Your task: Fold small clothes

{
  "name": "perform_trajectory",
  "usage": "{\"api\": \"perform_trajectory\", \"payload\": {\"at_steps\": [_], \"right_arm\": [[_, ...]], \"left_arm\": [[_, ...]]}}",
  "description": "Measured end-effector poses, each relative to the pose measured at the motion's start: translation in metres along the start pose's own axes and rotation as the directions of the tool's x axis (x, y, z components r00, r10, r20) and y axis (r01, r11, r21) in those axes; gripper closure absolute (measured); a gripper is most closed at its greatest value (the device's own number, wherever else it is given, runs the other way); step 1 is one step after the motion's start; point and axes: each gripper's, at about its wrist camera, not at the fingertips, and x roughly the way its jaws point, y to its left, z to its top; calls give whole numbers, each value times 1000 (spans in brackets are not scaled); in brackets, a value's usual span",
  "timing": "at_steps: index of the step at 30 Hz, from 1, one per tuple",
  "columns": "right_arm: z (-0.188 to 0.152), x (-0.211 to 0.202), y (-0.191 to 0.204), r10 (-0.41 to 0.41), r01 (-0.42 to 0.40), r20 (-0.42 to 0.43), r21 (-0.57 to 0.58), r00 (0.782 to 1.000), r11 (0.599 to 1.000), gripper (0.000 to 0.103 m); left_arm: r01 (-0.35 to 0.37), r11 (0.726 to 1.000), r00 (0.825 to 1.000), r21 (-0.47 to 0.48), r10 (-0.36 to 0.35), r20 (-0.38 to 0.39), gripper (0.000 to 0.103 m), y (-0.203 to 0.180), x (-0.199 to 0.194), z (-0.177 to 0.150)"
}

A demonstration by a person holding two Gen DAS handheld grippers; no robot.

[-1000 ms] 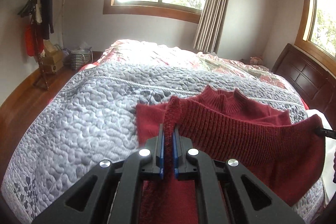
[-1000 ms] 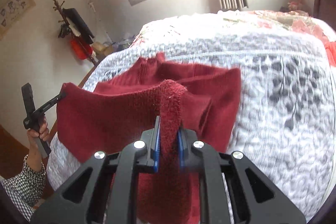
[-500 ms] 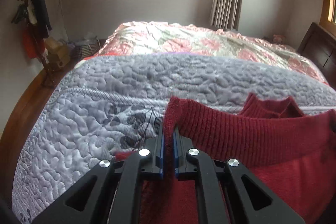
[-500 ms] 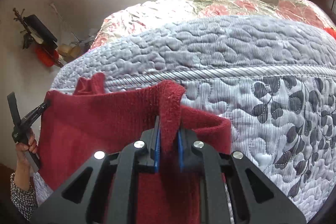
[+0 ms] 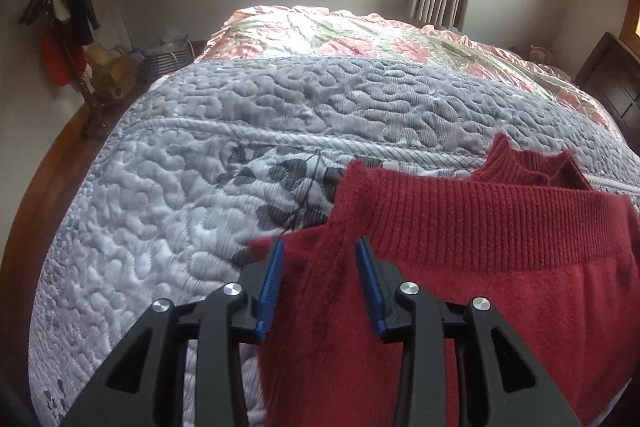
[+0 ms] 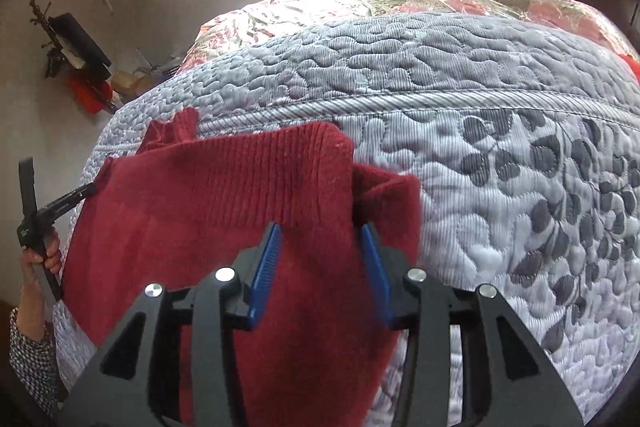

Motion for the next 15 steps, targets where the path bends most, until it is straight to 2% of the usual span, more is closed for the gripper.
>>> {"api": "perform_trajectory", "payload": {"at_steps": [4,7,9,11,13,14,15], "right_arm": [[-43,-21,3,4,-7,-50,-43,999,999,53],[-83,-35,4,13,-18,-78,-60,997,998,53],[-108,-45,4,48,-54,-91,-61,995,997,55],[-127,-50,6,85,-91,-111,-53,990,994,60],[-140,-48,8,87,-96,-149,-56,985,994,67],[-145,-47,11,84,-95,-158,-64,984,993,73],[-149,-47,12,95,-107,-168,-63,981,992,89]], "left_arm": [[17,1000,999,12,-18,36,65,9,-37,-33],[25,999,997,48,-28,71,64,5,-61,-58],[39,995,995,87,-47,88,61,-5,-76,-77],[72,989,994,126,-82,71,60,-16,-83,-95],[94,983,994,156,-101,41,60,-28,-83,-109],[107,979,993,173,-114,26,60,-33,-82,-114],[110,976,993,187,-114,15,59,-37,-80,-120]]}}
